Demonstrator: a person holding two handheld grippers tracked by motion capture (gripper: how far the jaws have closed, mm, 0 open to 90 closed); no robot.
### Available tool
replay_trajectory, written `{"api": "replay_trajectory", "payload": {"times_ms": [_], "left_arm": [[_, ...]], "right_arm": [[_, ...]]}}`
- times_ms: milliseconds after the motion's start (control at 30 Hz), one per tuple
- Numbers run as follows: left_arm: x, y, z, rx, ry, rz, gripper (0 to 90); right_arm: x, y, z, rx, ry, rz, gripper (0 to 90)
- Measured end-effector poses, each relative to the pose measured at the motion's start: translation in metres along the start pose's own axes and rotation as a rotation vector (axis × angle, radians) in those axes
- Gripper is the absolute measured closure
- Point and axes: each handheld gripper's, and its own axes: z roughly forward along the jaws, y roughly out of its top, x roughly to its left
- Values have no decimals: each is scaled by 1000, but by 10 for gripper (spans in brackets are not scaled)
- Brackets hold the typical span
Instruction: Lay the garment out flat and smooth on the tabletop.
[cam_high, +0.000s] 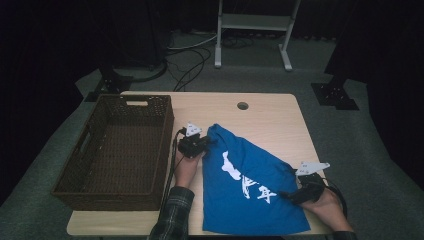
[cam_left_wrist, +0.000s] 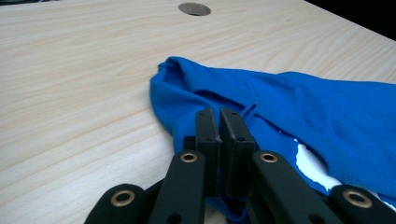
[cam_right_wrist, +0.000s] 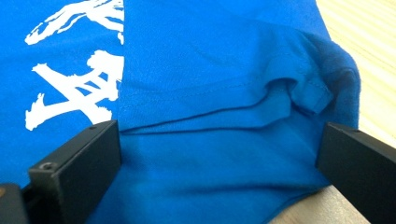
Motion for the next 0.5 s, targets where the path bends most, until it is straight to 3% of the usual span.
{"api": "replay_trajectory", "payload": {"times_ms": [267, 500], "left_arm": [[8, 0, -5, -2, 11, -17, 866], [10, 0, -17, -30, 57, -40, 864]], "right_arm": [[-1, -1, -3, 14, -7, 8, 0], [-1, -2, -3, 15, -8, 12, 0]]}}
